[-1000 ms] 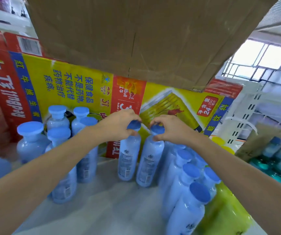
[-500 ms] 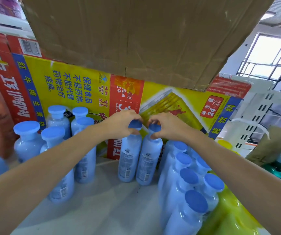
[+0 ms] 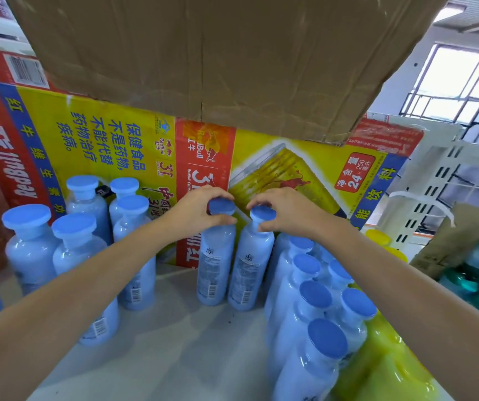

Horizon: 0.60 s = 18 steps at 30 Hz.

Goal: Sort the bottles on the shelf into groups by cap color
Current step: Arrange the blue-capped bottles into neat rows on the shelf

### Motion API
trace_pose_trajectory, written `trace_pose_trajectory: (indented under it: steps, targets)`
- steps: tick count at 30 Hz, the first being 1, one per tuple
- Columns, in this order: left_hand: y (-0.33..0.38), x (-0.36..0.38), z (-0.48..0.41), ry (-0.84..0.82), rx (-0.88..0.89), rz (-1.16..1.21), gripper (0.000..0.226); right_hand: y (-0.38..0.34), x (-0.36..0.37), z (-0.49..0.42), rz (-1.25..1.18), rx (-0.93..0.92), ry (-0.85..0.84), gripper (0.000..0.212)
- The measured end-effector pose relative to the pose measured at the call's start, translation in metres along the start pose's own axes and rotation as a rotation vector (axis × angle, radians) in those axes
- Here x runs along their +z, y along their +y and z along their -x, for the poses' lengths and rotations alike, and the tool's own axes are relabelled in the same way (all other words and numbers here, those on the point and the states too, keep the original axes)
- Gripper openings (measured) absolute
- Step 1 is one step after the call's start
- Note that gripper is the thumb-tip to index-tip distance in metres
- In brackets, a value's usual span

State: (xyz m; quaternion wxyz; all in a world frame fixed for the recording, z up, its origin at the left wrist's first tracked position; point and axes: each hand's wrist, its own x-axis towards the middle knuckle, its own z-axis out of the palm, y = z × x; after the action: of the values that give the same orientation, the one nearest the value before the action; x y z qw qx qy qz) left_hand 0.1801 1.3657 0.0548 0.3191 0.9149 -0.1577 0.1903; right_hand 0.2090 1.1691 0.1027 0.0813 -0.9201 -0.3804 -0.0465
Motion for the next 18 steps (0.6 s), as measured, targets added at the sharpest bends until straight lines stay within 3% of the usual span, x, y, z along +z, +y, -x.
trace_pose_trajectory:
  steps: [4,9,18]
  targets:
    - [0.000,0.004,0.003,0.102,-0.063,0.087,0.037,-0.002,0.001,-0.003,0.033,0.020,0.017,0.046]
    - [-0.006,0.002,0.003,0.024,-0.055,0.194,0.035,-0.006,-0.001,-0.002,0.095,0.085,0.037,0.045]
    - [-0.017,0.007,0.005,-0.099,-0.141,0.622,0.033,-0.011,0.001,-0.005,0.197,0.223,0.104,0.043]
